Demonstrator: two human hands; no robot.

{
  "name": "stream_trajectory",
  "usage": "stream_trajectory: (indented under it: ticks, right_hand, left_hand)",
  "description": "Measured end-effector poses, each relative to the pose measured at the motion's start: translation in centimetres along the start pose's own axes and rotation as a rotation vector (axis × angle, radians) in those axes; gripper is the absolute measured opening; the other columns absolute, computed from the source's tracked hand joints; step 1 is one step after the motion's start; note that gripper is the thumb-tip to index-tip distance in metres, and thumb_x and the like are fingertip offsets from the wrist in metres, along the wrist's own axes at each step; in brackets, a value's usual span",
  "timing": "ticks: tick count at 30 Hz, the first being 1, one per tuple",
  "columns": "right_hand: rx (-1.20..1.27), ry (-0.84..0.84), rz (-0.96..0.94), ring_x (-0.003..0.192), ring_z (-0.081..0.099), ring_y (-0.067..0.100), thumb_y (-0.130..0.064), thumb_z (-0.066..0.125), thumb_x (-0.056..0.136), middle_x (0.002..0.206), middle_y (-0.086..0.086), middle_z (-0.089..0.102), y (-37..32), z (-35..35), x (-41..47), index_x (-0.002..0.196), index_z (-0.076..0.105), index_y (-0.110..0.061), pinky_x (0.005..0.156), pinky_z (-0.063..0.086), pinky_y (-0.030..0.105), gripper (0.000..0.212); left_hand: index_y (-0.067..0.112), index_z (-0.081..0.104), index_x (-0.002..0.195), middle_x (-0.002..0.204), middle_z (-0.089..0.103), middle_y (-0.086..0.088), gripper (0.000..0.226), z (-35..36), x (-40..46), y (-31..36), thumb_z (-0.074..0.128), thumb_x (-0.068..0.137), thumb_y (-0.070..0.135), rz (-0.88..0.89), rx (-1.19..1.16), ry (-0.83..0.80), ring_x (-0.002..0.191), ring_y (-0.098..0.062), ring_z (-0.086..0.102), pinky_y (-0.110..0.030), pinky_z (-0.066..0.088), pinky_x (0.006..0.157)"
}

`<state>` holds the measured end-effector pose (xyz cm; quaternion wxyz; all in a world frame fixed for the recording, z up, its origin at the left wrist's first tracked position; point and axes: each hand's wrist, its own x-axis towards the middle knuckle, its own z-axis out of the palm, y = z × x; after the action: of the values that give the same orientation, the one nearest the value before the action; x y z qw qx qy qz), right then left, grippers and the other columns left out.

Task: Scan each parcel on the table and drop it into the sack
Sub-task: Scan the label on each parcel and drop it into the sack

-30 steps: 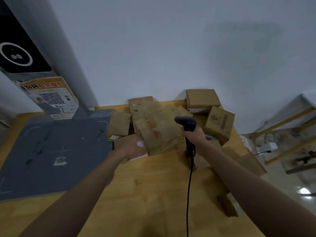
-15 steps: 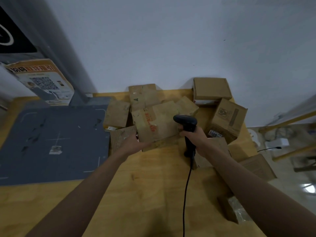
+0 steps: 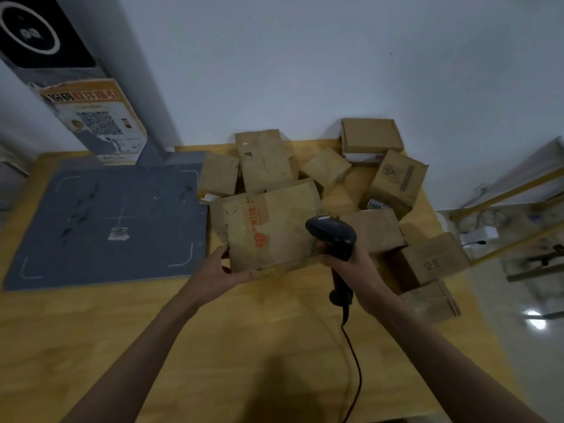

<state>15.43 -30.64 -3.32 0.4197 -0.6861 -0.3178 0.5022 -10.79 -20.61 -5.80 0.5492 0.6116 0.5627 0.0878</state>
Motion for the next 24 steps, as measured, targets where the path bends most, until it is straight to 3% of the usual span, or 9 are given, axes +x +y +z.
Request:
stream_trajectory:
  ticks: [3,9,15,20,24]
  right_hand:
    - [-0.053,0.022,0.025,0.096,0.064,0.029,-0.006,0.071,0.087,0.106,0.018,0.068,2.4,1.3,-3.2,0.107,0.068,-0.019,0.082,0.05,0.037,0.024]
    - [-0.088,0.056,0.109,0.094,0.064,0.026,-0.009,0.071,0.088,0.101,0.01,0.07,7.9,4.0,-8.5,0.111,0.068,-0.018,0.076,0.051,0.032,0.024]
    - [-0.119,0.052,0.252,0.086,0.066,0.018,-0.01,0.072,0.087,0.097,0.005,0.071,14.6,6.5,-11.5,0.111,0.069,-0.016,0.065,0.05,0.02,0.024]
    - [-0.13,0.04,0.36,0.088,0.066,0.02,-0.007,0.072,0.086,0.097,0.005,0.07,18.1,8.0,-12.7,0.116,0.068,-0.013,0.067,0.051,0.025,0.031]
    - [-0.181,0.032,0.422,0.088,0.064,0.02,-0.006,0.072,0.085,0.093,0.005,0.069,19.1,8.6,-13.0,0.108,0.068,-0.012,0.068,0.049,0.029,0.024]
  left_hand:
    - [0.027,0.039,0.146,0.132,0.052,0.015,0.087,0.2,-3.6,-2.4,0.082,0.073,0.049,-0.01,0.039,0.014,0.095,-0.006,0.064,-0.022,0.049,0.071]
    - [0.027,0.038,0.147,0.127,0.049,0.018,0.088,1.2,-8.3,-7.6,0.082,0.074,0.048,-0.036,0.125,-0.002,0.092,-0.005,0.062,-0.022,0.05,0.071]
    - [0.025,0.04,0.147,0.136,0.054,0.007,0.083,2.6,-9.7,-12.3,0.079,0.077,0.049,-0.116,0.191,-0.088,0.092,-0.006,0.063,-0.026,0.051,0.075]
    - [0.021,0.039,0.149,0.145,0.048,0.001,0.083,3.9,-9.9,-15.1,0.077,0.08,0.048,-0.185,0.15,-0.113,0.11,-0.017,0.058,-0.028,0.048,0.084]
    - [0.02,0.038,0.149,0.15,0.044,-0.001,0.077,4.6,-10.0,-16.5,0.072,0.085,0.046,-0.205,0.085,-0.101,0.119,-0.022,0.056,-0.031,0.048,0.088]
